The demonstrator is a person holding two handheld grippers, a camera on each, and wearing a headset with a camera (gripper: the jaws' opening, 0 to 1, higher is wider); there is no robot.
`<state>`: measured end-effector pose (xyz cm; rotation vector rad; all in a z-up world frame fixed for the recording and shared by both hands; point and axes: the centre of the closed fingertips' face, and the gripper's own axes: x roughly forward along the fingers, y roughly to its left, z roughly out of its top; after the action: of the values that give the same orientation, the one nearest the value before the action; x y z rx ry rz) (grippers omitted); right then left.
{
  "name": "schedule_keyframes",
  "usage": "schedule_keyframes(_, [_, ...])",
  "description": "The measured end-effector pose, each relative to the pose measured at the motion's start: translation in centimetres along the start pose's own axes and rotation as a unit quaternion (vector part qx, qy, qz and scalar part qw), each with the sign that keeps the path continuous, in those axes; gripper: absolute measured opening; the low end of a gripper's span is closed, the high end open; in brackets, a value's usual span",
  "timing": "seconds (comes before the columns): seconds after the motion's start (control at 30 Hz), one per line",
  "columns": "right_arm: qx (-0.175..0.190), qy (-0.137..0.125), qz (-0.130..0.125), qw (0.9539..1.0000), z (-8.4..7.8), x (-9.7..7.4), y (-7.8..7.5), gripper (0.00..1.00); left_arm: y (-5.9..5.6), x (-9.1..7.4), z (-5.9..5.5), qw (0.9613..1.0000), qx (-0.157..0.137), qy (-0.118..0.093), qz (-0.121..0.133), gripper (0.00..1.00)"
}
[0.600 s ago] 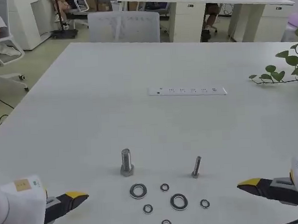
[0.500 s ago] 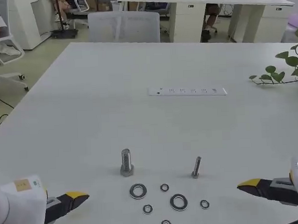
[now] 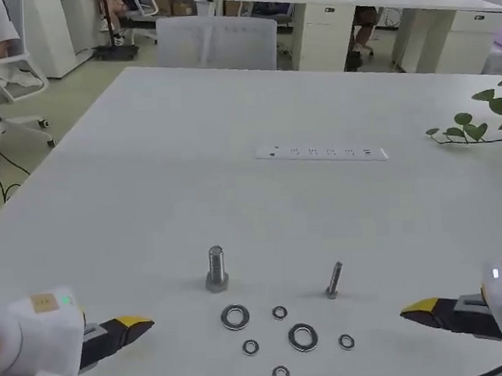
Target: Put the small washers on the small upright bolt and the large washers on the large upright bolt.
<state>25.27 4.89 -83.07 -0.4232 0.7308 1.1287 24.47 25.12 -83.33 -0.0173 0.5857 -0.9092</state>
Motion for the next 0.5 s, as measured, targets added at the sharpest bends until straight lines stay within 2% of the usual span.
schedule_keyframes(0.33, [-0.031, 0.036, 0.017, 0.9987, 0.9, 0.2, 0.1, 0.75, 0.0, 0.0, 0.2, 1.0000, 0.001, -0.006, 0.002, 0.96])
schedule_keyframes(0.5, [-0.054, 0.059, 0.030, 0.9964, 1.5, 0.5, 0.1, 0.74, 0.0, 0.0, 0.3, 1.0000, 0.003, -0.006, 0.002, 0.96])
